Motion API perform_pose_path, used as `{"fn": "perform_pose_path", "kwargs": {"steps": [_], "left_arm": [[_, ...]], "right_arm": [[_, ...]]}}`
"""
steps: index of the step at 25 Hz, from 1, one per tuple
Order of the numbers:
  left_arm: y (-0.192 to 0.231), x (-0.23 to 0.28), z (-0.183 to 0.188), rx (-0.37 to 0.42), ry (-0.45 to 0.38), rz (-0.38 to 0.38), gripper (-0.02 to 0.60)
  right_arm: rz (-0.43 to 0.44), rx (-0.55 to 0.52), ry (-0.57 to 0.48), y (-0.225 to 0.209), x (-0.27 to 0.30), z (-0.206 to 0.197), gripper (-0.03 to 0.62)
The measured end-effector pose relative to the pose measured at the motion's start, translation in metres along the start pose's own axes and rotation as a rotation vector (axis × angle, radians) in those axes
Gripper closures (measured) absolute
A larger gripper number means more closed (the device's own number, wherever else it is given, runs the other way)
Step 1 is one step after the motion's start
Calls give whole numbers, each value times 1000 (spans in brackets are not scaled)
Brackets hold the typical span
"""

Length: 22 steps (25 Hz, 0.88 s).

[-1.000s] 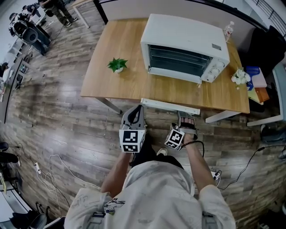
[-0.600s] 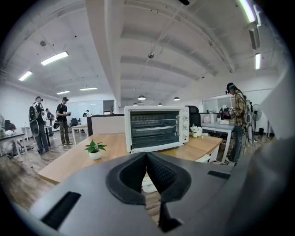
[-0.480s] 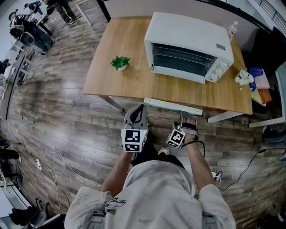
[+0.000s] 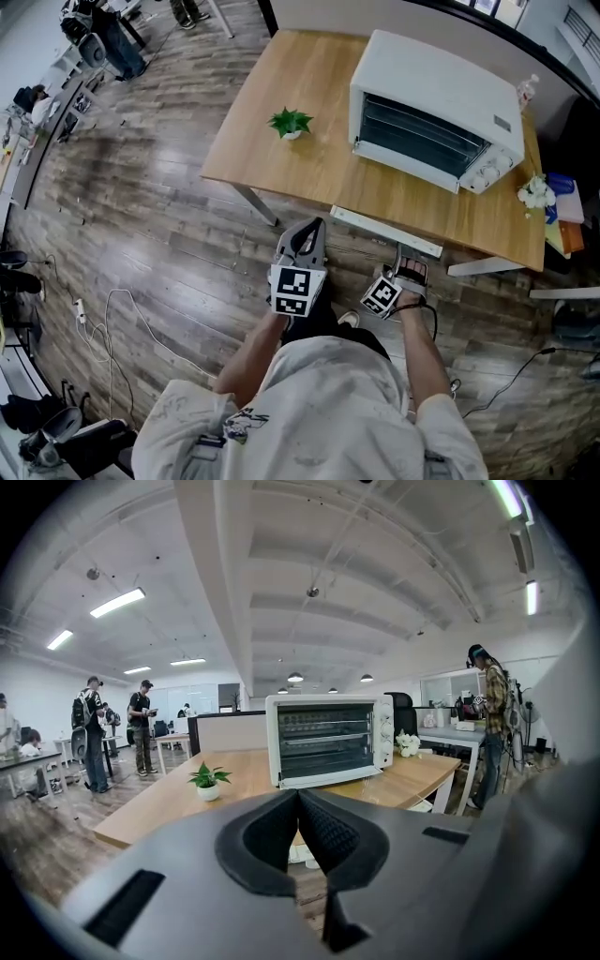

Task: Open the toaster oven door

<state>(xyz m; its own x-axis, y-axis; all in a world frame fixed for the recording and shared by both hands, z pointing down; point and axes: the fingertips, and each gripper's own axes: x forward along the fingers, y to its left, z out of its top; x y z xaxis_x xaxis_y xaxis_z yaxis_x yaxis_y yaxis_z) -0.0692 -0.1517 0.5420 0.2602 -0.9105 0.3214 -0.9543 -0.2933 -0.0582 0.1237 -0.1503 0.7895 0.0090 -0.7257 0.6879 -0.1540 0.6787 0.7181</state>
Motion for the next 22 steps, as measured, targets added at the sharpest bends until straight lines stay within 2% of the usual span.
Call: {"fn": "perform_pose_path", "kwargs": {"steps": [16,22], "left_arm": [[1,0,0,-3,-2,5,567],[2,0,0,1,4,3,568]], "right_arm": [[3,31,-6,0,1,3,129],[34,197,-78,0,-12,12,131]]}}
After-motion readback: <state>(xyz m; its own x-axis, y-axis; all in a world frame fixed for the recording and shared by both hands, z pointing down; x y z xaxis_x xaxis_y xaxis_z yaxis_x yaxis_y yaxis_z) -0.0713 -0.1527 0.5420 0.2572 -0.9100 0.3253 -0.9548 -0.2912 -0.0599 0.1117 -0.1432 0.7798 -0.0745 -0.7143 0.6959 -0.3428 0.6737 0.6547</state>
